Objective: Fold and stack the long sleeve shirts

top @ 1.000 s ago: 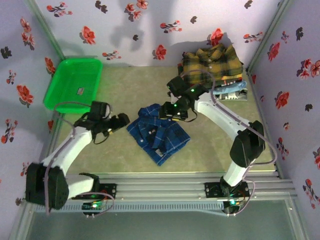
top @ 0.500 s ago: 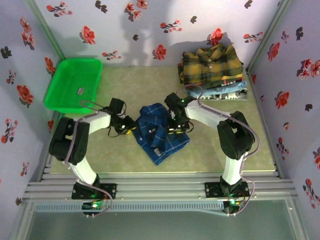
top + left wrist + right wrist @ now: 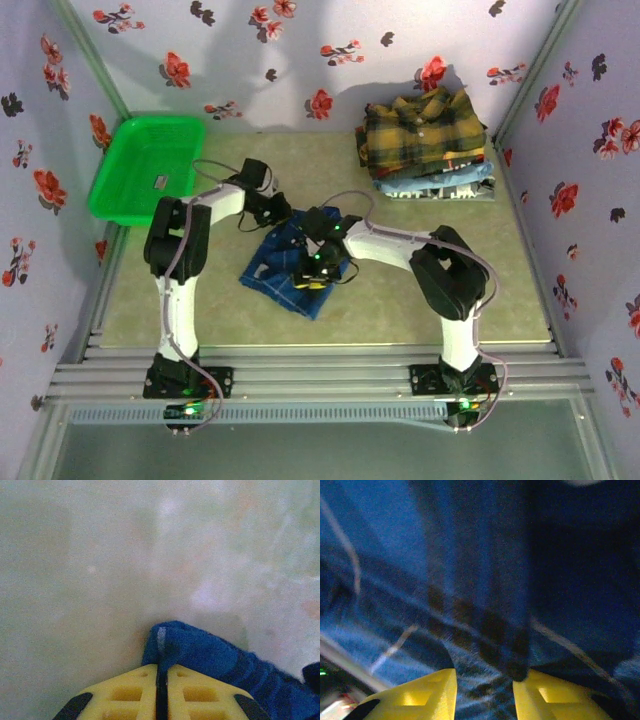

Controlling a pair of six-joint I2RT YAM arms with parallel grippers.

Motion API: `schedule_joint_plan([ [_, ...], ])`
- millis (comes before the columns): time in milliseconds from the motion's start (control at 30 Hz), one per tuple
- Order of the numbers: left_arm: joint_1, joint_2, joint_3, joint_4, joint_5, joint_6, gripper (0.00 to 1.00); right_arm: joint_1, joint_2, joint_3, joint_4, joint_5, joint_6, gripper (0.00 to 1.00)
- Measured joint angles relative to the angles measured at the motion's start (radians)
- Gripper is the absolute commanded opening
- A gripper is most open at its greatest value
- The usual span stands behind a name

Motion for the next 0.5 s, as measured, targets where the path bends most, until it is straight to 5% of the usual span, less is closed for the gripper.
schedule_joint_plan([
  [267,-0.012,0.183,0.225,0.057,0.285,0.074,0.19,0.003,0.05,0.074,0.2,-0.165,0.191,0.55],
  [500,-0.048,0.204,0.277,0.174,0.444,0.046,0.51,-0.063,-0.045,0.125,0.077,-0.19,0.181,0.61],
])
